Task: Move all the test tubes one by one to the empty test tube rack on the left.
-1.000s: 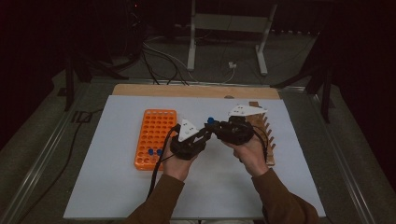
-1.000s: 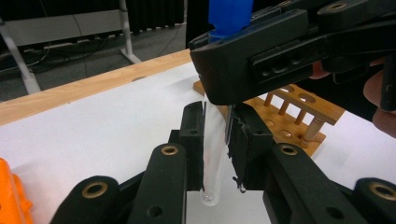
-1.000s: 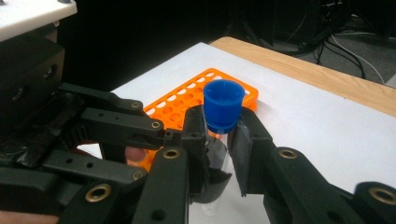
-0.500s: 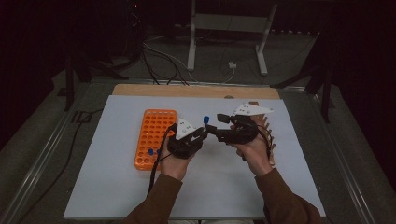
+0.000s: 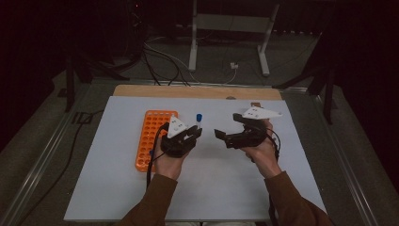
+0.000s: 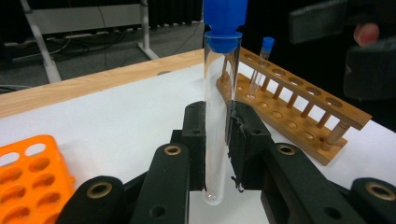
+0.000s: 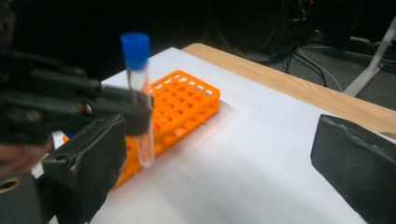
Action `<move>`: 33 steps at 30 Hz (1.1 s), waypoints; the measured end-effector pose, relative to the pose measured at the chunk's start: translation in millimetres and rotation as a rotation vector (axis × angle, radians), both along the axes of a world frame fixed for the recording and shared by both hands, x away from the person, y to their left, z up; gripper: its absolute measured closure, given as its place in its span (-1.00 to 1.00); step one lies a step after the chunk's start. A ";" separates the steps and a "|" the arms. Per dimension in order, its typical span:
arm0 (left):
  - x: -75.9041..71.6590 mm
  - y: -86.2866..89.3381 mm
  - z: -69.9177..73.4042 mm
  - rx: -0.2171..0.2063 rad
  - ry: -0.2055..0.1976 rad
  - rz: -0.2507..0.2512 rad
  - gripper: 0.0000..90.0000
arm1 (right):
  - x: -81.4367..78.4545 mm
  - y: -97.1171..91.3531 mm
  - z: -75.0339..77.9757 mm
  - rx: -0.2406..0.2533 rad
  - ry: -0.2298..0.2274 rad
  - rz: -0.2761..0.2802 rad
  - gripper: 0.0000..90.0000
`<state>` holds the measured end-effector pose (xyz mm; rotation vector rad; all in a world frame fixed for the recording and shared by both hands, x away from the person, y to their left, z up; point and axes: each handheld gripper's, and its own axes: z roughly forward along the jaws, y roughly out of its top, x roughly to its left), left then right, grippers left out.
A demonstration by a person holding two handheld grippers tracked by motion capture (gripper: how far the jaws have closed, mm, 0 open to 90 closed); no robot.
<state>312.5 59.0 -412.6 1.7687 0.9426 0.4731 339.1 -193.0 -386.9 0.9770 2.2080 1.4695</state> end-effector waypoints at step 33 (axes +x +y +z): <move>-2.3 87.9 12.3 -0.021 -0.065 0.152 0.74 | -3.9 -40.2 -18.9 -0.003 0.011 -0.083 -0.96</move>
